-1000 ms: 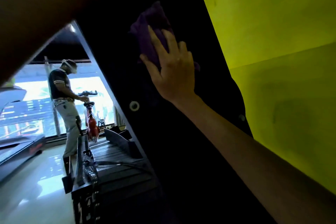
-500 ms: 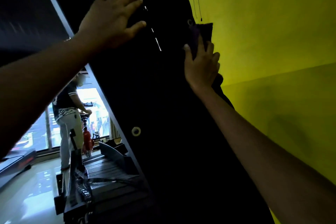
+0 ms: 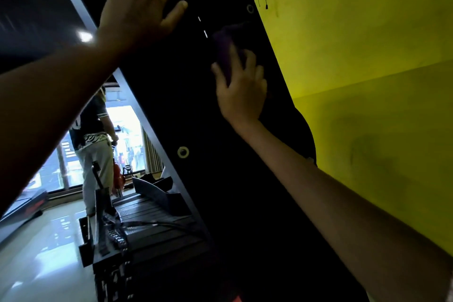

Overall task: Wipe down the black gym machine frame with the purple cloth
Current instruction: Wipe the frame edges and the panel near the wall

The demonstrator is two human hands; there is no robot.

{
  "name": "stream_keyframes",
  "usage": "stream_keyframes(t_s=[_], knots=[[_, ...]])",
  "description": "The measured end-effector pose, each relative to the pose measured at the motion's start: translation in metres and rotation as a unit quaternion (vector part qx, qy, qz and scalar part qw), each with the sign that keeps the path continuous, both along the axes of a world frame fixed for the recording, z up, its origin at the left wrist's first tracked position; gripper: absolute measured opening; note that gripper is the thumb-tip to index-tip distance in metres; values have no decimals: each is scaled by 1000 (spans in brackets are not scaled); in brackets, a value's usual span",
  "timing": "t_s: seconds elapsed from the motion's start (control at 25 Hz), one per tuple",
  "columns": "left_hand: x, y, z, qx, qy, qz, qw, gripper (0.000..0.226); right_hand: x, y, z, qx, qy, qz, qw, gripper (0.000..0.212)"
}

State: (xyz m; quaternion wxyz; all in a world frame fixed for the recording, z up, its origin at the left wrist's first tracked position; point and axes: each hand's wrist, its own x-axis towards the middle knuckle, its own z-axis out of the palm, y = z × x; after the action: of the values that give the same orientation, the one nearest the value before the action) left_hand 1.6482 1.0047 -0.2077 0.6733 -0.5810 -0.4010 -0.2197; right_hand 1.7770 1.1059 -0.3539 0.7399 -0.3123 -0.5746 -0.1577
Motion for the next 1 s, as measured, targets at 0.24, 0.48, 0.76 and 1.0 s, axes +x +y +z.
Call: stream_keyframes(t_s=[0.24, 0.48, 0.76, 1.0], knots=[[-3, -2, -21, -59, -37, 57, 996, 72, 29, 16, -27, 287, -338, -57, 894, 53], [-2, -2, -31, -22, -51, 50, 997, 65, -36, -31, -80, 92, -68, 18, 993, 53], [3, -10, -37, -8, -43, 55, 998, 59, 26, 22, -79, 364, -422, -58, 828, 51], [11, -12, -47, -59, -129, 62, 988, 65, 6, 14, -102, 18, 5, -13, 1000, 49]])
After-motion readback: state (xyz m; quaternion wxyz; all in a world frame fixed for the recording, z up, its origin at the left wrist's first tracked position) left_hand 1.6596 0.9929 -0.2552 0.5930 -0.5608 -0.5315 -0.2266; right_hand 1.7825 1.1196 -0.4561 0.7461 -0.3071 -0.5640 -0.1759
